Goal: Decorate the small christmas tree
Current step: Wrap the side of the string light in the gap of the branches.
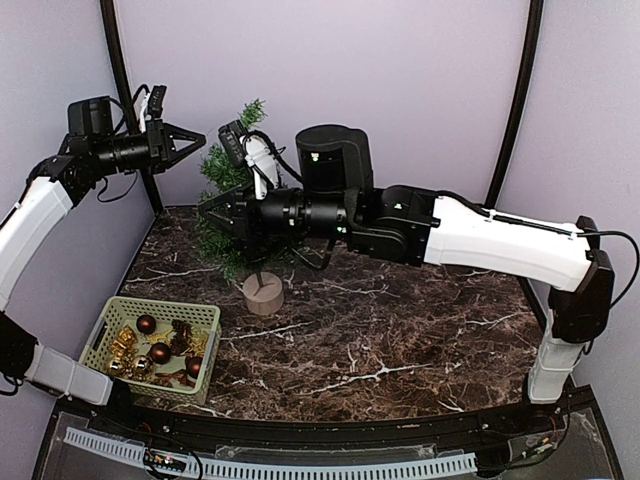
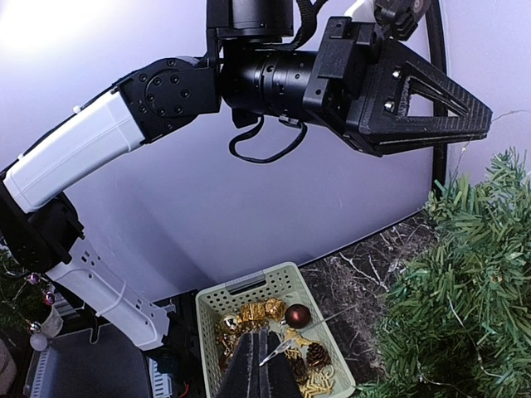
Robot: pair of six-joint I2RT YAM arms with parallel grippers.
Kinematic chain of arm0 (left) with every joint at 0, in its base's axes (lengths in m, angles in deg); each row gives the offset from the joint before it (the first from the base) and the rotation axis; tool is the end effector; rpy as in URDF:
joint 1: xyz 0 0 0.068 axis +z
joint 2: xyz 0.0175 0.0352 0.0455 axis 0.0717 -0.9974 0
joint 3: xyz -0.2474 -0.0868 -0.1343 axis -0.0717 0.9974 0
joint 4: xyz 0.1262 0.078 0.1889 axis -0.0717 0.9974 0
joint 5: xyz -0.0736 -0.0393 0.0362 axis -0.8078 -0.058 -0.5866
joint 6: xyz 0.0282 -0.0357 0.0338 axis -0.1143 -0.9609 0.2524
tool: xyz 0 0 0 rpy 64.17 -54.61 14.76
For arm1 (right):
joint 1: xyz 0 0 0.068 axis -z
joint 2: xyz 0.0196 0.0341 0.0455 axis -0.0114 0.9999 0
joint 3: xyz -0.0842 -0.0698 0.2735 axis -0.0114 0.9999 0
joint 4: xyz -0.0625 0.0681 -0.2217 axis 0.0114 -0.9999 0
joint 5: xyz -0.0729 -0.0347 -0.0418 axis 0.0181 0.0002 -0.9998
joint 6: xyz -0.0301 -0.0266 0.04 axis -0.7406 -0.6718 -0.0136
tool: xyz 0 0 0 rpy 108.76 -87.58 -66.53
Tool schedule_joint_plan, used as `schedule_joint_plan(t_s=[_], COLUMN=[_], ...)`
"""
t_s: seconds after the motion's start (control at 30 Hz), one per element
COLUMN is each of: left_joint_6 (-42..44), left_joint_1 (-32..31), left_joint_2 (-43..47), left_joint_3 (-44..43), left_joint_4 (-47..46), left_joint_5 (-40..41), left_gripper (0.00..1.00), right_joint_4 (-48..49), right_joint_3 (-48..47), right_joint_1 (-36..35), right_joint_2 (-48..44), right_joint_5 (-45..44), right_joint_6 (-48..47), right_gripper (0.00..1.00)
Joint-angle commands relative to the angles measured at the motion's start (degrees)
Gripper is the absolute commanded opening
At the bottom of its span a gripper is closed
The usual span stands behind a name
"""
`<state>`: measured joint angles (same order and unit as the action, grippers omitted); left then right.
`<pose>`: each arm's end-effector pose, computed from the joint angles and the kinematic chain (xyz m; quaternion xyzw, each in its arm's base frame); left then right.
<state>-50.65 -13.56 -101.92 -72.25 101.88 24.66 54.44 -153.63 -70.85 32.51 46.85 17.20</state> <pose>0.2409 -0.0697 0.4779 0.1398 0.7168 -0.4892 0.4768 0.1330 0.4092 0.4448 -0.3763 0.6229 0.4906 0.4793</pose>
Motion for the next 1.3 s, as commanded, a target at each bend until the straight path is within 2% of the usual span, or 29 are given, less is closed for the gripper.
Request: schedule_joint_plan(t_s=[0.0,0.33,0.73,1.27], left_joint_6=[0.51,0.44,2.33,3.25], left_joint_1=[-0.48,-0.41,0.11,0.22], left_joint_2=[0.38,3.15,6.15,6.52], left_joint_3=[0.57,2.41,6.21,9.11], left_joint_4=[-1.46,-1.83,0.39,3.02], left_joint_5=[-0.41,5.95,11.61,10.13], left_gripper=[0.01,0.0,0.0,0.0], right_joint_4=[2.57,2.54,-2.89,-1.91], right_joint_3=[-0.4,-2.78,-11.51,-1.79], right_joint_1=[-0.62,-1.3,-4.8,-5.99], right_joint_2=[-1.41,-1.72,4.96,1.01], right_joint_5=[-0.28,-1.31,-2.49,-4.33], right_joint_6=[0.11,-1.64,-3.73,-0.44], right_gripper=[0.0,0.0,0.0,0.0])
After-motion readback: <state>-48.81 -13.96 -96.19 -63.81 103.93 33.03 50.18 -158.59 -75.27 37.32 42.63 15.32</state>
